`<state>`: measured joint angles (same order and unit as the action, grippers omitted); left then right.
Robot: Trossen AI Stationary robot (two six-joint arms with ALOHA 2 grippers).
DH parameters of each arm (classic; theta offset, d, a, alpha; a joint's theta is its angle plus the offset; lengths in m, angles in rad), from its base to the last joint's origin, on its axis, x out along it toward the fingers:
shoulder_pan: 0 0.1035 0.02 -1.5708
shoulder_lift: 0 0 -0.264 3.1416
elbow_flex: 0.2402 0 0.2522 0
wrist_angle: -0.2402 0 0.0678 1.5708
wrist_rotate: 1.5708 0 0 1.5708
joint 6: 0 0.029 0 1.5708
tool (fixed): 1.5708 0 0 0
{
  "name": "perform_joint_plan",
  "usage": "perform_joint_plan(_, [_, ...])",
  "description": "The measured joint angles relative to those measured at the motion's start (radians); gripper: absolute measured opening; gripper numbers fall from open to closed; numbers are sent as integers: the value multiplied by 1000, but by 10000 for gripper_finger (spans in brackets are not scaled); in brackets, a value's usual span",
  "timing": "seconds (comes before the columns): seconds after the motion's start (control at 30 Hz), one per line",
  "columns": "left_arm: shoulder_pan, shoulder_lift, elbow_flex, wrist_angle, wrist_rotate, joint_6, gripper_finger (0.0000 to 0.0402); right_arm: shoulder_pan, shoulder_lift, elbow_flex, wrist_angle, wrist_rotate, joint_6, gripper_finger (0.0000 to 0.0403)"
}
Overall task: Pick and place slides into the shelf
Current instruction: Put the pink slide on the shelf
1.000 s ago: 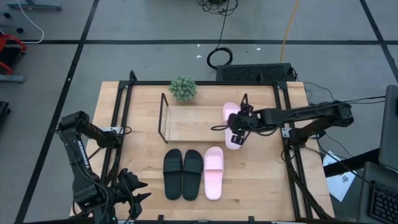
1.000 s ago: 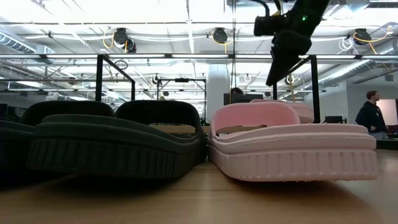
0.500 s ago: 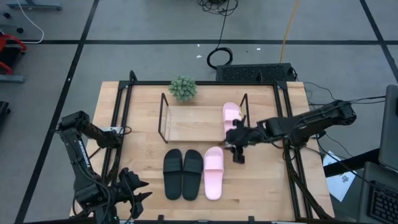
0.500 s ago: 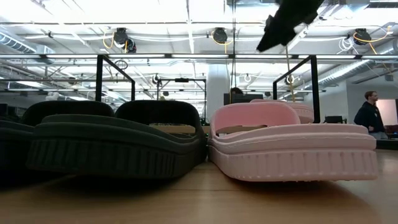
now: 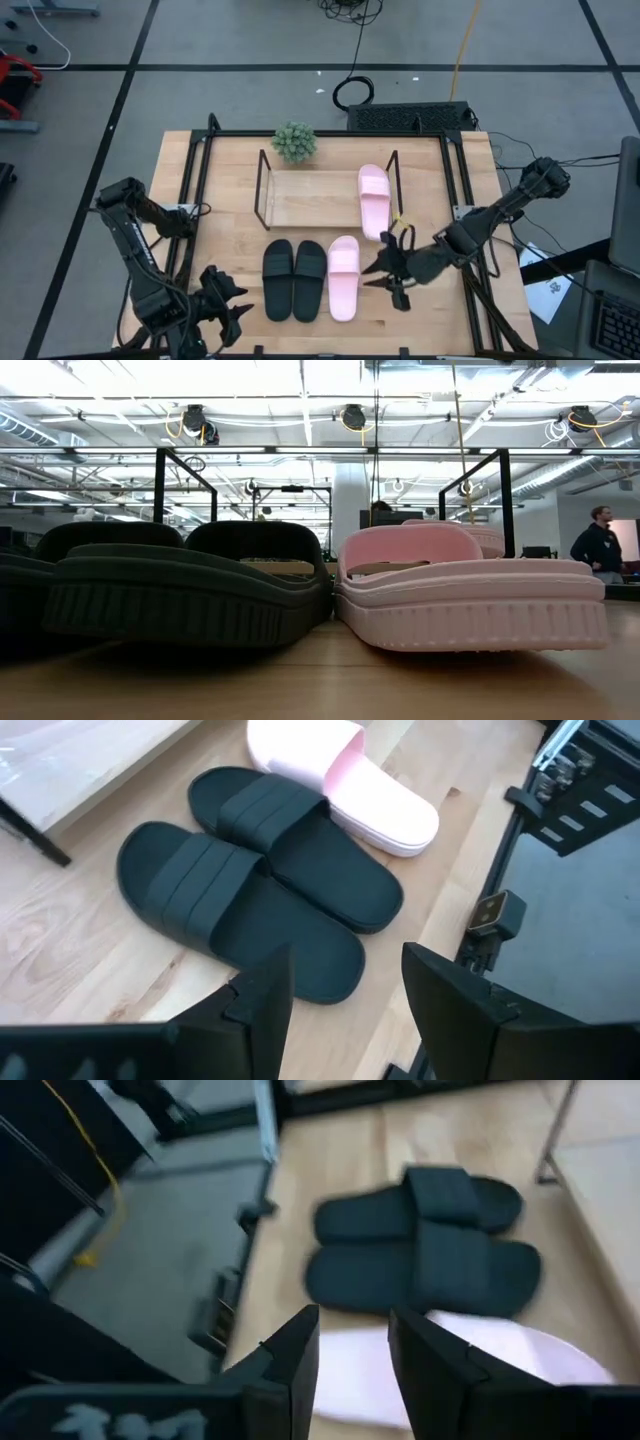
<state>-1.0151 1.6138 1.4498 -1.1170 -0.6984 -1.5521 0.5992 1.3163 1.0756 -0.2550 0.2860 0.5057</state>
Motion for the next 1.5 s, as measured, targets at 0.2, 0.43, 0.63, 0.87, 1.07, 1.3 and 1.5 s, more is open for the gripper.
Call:
perform_joint_plan(0.2, [53,0,0,143,-16,191,189,46,0,0,211,30,-17,111])
perform_joint_plan(0.43, [160,0,0,358,-22,464,188,58,0,0,471,31,-143,111])
perform_joint_plan(0.63, [238,0,0,549,-12,691,188,59,0,0,528,26,-155,111])
perform_joint_plan(0.87, [293,0,7,762,51,1027,188,71,0,0,551,27,-152,111])
perform_joint_plan(1.07, [310,3,140,747,104,1209,188,71,1,0,693,26,-198,111])
perform_joint_plan(1.3, [314,133,446,596,42,1383,188,70,-37,0,895,28,-477,111])
perform_joint_plan(1.5, [335,389,770,229,29,1351,188,76,-161,0,933,34,-638,111])
